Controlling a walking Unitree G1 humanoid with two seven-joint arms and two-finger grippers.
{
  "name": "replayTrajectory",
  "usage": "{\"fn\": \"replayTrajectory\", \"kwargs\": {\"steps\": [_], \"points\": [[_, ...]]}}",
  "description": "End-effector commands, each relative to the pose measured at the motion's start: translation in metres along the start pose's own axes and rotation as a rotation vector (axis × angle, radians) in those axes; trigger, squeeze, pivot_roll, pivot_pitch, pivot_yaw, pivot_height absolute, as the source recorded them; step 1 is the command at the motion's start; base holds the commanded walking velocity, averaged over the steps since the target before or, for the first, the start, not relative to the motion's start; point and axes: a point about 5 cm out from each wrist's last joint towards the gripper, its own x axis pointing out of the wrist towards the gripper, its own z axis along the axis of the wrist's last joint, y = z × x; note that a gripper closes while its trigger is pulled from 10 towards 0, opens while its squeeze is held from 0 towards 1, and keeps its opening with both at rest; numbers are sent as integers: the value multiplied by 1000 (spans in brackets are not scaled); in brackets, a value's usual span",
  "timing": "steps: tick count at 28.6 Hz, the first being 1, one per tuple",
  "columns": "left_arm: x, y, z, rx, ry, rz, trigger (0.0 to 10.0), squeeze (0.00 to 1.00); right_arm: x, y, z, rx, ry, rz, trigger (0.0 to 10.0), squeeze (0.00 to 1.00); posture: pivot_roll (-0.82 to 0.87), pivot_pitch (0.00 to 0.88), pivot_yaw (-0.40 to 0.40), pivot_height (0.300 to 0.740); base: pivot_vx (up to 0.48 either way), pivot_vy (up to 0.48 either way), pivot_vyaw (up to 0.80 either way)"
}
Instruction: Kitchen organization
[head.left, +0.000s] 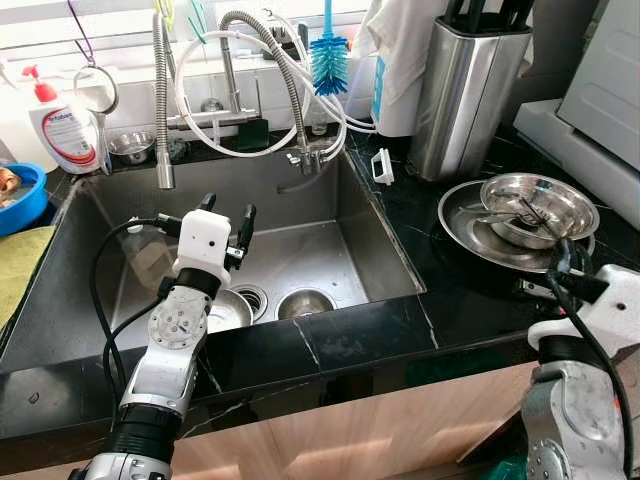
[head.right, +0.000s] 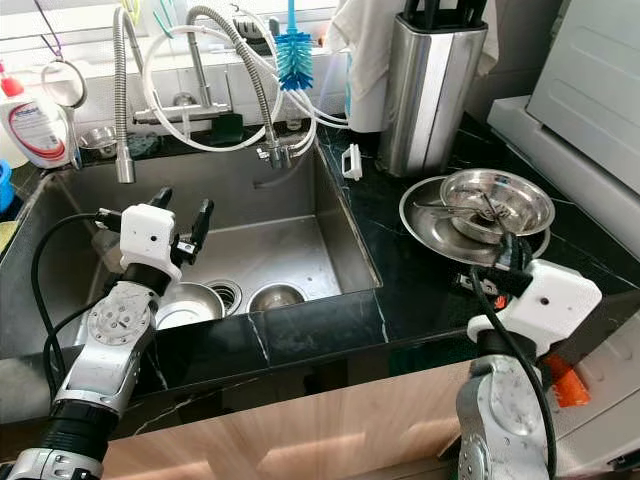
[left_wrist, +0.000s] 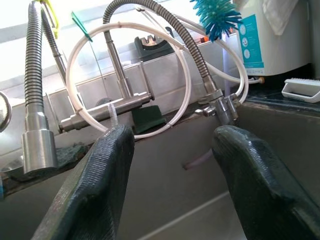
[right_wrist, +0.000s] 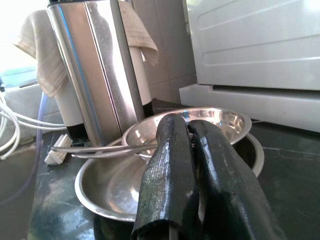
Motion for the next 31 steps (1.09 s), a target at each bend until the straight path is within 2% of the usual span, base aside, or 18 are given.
{"fn": "replayTrajectory", "kwargs": {"steps": [1,11,14,16,19,22,25,26,29,31], "points": [[4,2,1,28,0,1,10000,0,2,5,11,17,-43,13,10000,0,-97,0,30,740,0,0,0],[3,2,1,24,-1,6,10000,0,4,11,21,-4,-95,33,10000,0,-97,0,27,740,0,0,0],[4,2,1,25,-1,8,10000,0,6,32,32,-142,-155,204,10000,0,-97,0,33,740,0,0,0],[3,2,1,25,-1,6,10000,0,6,44,41,-166,-192,276,10000,0,-98,0,34,740,0,0,0],[4,2,2,25,-3,5,10000,0,9,53,52,-121,-215,320,10000,0,-92,0,34,740,0,0,0],[4,2,3,25,-7,9,10000,0,9,67,61,-84,-236,417,10000,0,-92,0,33,740,0,0,0],[4,2,3,26,-7,10,10000,0,8,72,63,-54,-236,454,10000,0,-92,0,32,740,0,0,0],[4,2,3,25,-7,11,10000,0,8,75,64,-32,-227,474,10000,0,-95,0,33,740,0,0,0],[4,1,3,24,-7,10,10000,0,5,84,62,117,-153,557,10000,0,-96,0,31,740,0,0,0],[4,1,2,24,-7,11,10000,0,2,87,60,160,-125,606,10000,0,-97,0,29,740,0,0,0]]}}
